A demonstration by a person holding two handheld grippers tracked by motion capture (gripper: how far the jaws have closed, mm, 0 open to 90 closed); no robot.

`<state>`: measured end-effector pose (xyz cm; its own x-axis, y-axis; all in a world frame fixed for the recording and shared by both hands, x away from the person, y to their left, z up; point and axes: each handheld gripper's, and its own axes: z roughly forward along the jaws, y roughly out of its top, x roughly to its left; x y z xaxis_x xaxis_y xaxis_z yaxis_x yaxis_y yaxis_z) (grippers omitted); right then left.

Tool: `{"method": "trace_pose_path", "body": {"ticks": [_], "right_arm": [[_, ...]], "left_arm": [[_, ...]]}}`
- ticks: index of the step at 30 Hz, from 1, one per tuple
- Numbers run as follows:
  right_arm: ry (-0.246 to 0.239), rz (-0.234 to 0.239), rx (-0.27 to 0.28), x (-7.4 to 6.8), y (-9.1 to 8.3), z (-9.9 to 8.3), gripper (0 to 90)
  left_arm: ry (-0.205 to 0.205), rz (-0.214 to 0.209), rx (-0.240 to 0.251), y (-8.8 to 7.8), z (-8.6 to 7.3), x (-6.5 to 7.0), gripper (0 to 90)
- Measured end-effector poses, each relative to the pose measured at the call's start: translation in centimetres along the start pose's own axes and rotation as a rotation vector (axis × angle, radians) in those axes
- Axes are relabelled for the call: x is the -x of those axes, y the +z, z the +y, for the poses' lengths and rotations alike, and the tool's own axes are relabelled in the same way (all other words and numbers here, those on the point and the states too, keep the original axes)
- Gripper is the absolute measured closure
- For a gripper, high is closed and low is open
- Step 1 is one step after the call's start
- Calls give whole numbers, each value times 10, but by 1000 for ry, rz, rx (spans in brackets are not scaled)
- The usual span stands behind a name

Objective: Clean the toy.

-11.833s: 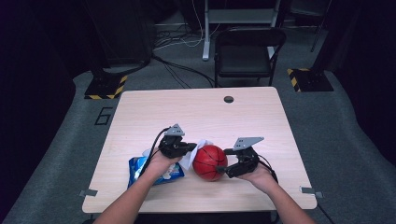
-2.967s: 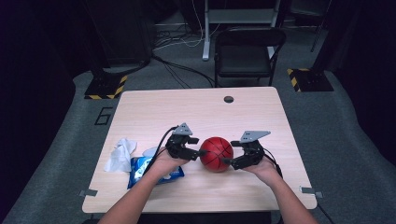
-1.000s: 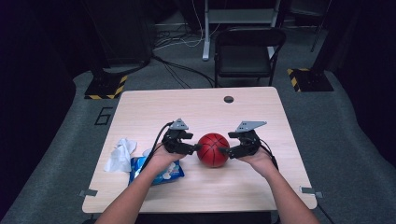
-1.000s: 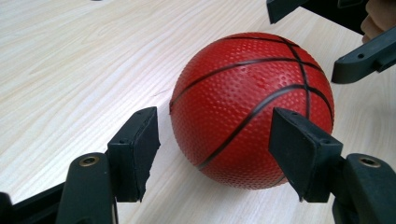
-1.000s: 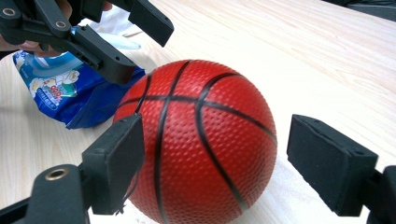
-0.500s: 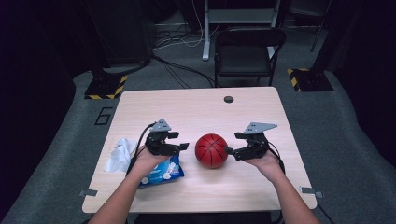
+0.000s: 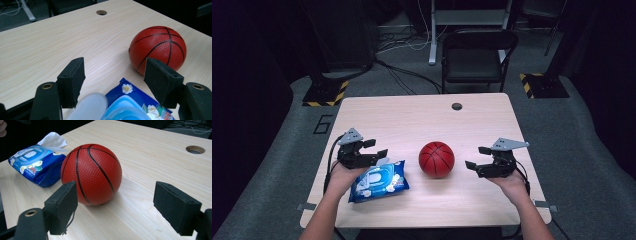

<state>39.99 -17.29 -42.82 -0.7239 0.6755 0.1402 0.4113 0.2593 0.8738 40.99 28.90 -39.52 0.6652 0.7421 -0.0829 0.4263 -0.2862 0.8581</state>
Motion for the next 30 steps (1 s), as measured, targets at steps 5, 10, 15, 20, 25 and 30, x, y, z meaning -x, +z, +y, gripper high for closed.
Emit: {"method": "trace_pose_path", "body": {"ticks": [5, 10, 15, 20, 25, 30], "right_arm": [[29, -31, 21, 5, -10, -8, 187], [53, -74, 52, 11, -20, -14, 189], [54, -101, 38, 12, -22, -21, 191], [73, -110, 13, 16, -20, -29, 192], [80, -123, -1, 16, -20, -35, 192], [85, -134, -27, 16, -19, -42, 192]], "left_arm": [[-25, 21, 21, -12, -2, -11, 328], [-37, 48, 37, -23, -7, -17, 326], [-42, 67, 34, -28, -15, -23, 323], [-60, 87, 26, -29, -26, -29, 322], [-68, 112, 15, -31, -37, -35, 319], [-78, 131, 21, -36, -48, -40, 318]]}}
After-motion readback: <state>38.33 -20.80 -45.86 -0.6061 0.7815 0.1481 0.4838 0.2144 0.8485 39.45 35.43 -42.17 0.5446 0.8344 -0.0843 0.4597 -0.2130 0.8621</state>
